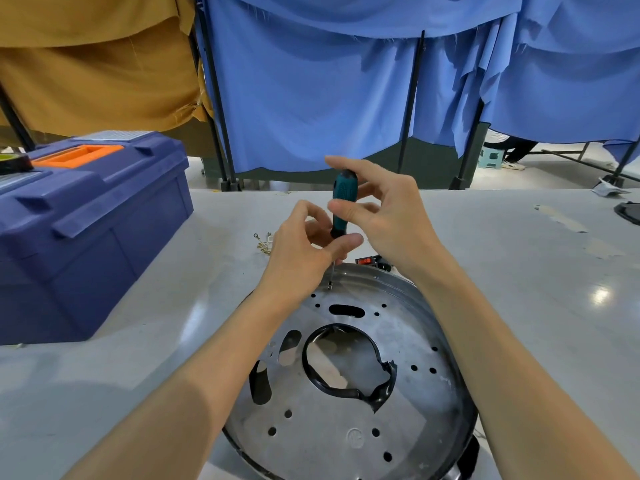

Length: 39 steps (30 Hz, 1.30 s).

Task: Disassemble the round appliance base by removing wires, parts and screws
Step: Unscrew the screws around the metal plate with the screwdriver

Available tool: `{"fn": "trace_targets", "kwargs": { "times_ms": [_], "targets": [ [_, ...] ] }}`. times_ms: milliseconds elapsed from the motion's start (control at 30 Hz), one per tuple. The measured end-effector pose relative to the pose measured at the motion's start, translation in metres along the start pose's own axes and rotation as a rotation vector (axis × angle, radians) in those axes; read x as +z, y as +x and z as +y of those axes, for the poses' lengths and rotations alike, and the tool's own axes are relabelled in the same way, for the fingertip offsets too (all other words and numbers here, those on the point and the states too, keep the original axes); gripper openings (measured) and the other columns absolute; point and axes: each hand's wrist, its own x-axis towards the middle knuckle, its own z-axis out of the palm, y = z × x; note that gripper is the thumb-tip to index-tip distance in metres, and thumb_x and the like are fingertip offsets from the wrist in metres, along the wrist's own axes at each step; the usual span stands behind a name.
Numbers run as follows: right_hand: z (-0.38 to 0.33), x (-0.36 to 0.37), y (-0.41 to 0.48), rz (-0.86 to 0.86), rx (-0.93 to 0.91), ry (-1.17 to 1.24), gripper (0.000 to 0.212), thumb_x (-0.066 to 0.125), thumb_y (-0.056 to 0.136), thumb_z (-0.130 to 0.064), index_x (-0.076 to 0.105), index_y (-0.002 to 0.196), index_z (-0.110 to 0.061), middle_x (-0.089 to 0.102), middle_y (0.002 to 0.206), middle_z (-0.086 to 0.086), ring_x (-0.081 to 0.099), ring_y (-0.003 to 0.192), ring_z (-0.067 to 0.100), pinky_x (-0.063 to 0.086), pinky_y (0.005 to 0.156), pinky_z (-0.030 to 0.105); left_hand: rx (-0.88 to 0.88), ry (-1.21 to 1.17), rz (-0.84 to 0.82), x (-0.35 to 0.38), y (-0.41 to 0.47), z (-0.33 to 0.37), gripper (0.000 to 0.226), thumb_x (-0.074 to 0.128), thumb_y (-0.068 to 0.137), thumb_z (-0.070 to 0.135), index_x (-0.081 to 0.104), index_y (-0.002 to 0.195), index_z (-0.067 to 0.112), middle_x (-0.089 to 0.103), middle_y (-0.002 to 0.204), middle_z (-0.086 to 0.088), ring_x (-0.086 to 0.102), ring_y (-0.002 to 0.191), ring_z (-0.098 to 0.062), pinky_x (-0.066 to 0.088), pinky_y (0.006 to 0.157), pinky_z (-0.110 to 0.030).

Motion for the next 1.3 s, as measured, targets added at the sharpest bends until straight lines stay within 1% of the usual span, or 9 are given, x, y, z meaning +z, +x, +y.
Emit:
{"fn": "trace_targets", "kwargs": {
  "times_ms": [167,333,500,600,700,800,900,1067,1300],
  "targets": [
    [0.0009,-0.0025,0.0015,0.018,0.022,0.063,0.038,0.061,0.086,0.009,0.061,0.119,-0.01,0.068,0.105,0.01,0.065,0.097,0.021,0.055,0.082,0.025,-0.02,-0.016,-0.036,-0.001,0.0008,-0.0017,0.017,0.049,0.1,0.01,0.065,0.098,0.014,0.071,0.073,0.0,0.07,0.076,-0.016,0.06,0.077,-0.043],
    [0.0008,-0.0004,0.0006,0.003,0.009,0.017,0.044,0.069,0.085,-0.005,0.063,0.124,-0.025,0.061,0.108,0.004,0.057,0.089,0.004,0.048,0.073,0.011,0.012,0.007,0.006,-0.0001,0.0009,-0.002,0.02,0.072,0.086,0.021,0.06,0.095,0.008,0.071,0.074,-0.009,0.069,0.07,-0.025,0.059,0.074,-0.047],
    [0.0011,-0.003,0.0018,0.024,0.013,0.053,0.046,0.061,0.084,0.011,0.063,0.122,-0.017,0.069,0.104,0.008,0.064,0.093,0.018,0.055,0.082,0.024,-0.016,-0.013,-0.031,-0.0005,0.001,-0.0034,0.02,0.049,0.1,0.015,0.067,0.093,0.014,0.073,0.072,-0.004,0.072,0.073,-0.019,0.06,0.074,-0.039],
    [-0.0002,-0.0007,0.0005,-0.002,0.008,0.045,0.035,0.063,0.088,-0.001,0.064,0.117,-0.021,0.065,0.108,0.001,0.062,0.095,0.008,0.052,0.077,0.016,-0.015,-0.032,-0.015,-0.0022,0.0022,-0.0045,0.005,0.062,0.093,0.014,0.064,0.092,0.01,0.072,0.073,-0.006,0.071,0.071,-0.02,0.059,0.073,-0.038],
    [-0.0011,-0.0007,0.0001,0.002,0.0,0.01,0.04,0.071,0.085,-0.01,0.065,0.119,-0.029,0.058,0.105,-0.001,0.057,0.089,0.002,0.048,0.074,0.013,-0.009,-0.016,0.011,-0.0023,0.0013,-0.0029,0.026,0.076,0.081,0.022,0.057,0.093,0.008,0.072,0.073,-0.009,0.07,0.07,-0.026,0.059,0.073,-0.045],
    [-0.0012,-0.002,0.0013,0.043,0.006,0.025,0.047,0.068,0.083,0.002,0.062,0.124,-0.02,0.065,0.1,0.001,0.062,0.088,0.008,0.052,0.077,0.016,0.003,-0.023,-0.046,-0.0015,0.0005,-0.0017,0.008,0.062,0.093,0.018,0.064,0.1,0.015,0.072,0.073,-0.003,0.071,0.074,-0.019,0.06,0.077,-0.042],
    [-0.0012,-0.0011,0.002,0.037,0.015,0.072,0.039,0.063,0.084,0.009,0.063,0.118,-0.011,0.068,0.106,0.011,0.065,0.096,0.019,0.054,0.076,0.019,-0.022,-0.03,-0.051,-0.0015,0.0011,-0.0016,0.018,0.049,0.1,0.015,0.066,0.097,0.016,0.072,0.073,-0.001,0.071,0.076,-0.017,0.06,0.076,-0.036],
    [0.0001,0.0003,-0.0007,-0.001,0.002,0.015,0.043,0.072,0.084,-0.008,0.064,0.123,-0.025,0.06,0.106,0.001,0.056,0.088,0.001,0.05,0.077,0.015,-0.007,-0.022,0.006,-0.0008,0.0007,-0.0009,0.022,0.072,0.085,0.024,0.059,0.094,0.008,0.071,0.075,-0.01,0.07,0.072,-0.027,0.059,0.075,-0.048],
    [-0.0006,-0.0027,0.0009,0.031,0.001,0.059,0.039,0.062,0.085,0.009,0.066,0.117,-0.014,0.07,0.105,0.005,0.064,0.097,0.012,0.051,0.081,0.014,-0.025,-0.025,-0.034,-0.0022,0.0018,-0.002,0.018,0.05,0.1,0.012,0.066,0.092,0.016,0.072,0.074,-0.001,0.071,0.077,-0.018,0.06,0.077,-0.043]
  ]
}}
